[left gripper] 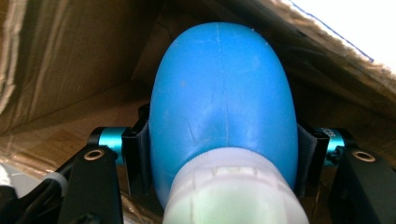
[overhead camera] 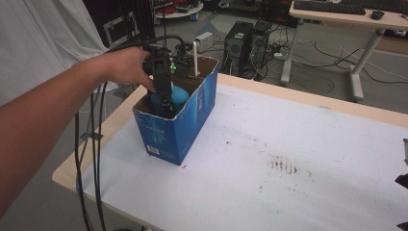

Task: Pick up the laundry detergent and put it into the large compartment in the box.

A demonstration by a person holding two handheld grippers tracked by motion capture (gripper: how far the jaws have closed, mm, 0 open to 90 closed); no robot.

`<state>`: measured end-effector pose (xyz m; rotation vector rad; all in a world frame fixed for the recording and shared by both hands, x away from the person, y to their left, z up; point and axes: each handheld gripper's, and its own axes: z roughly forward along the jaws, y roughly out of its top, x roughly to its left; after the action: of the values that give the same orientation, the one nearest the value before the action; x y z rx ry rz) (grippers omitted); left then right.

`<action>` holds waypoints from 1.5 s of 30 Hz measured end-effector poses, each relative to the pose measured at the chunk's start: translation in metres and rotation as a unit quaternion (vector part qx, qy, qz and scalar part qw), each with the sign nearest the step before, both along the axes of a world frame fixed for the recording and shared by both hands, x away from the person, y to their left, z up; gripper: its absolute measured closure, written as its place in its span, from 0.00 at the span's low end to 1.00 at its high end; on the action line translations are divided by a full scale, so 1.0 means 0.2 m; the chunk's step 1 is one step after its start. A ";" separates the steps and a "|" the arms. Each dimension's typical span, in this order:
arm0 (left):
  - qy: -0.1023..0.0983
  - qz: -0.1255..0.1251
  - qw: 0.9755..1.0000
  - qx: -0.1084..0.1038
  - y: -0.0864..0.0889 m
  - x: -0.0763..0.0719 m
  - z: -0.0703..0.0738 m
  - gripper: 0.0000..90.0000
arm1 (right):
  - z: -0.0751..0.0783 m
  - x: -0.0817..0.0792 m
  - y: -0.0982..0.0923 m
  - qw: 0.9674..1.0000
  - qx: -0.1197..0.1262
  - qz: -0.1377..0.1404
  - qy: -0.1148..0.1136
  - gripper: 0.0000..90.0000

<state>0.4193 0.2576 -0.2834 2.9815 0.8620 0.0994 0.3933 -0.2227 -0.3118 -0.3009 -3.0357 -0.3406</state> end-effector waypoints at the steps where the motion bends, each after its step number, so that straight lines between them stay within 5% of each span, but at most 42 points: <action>1: 0.000 0.002 1.000 -0.001 0.00 0.00 0.00 0.42 | 0.00 0.00 0.00 1.000 0.000 -0.001 0.000 0.03; 11: -0.008 0.025 1.000 -0.004 0.00 0.02 0.01 0.36 | -0.01 -0.01 -0.01 1.000 0.003 -0.002 0.001 0.03; 32: -0.060 0.061 0.994 -0.065 0.10 -0.09 0.29 0.27 | 0.01 -0.02 -0.04 1.000 0.011 -0.005 -0.006 0.03; 45: -0.083 0.041 0.992 -0.084 -0.12 -0.12 0.45 0.27 | 0.02 -0.03 -0.05 1.000 0.017 -0.006 -0.011 0.03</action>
<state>0.3949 0.2335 -0.1930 2.7363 0.9240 0.2589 0.3872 -0.2327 -0.3078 -0.3157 -3.0472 -0.3988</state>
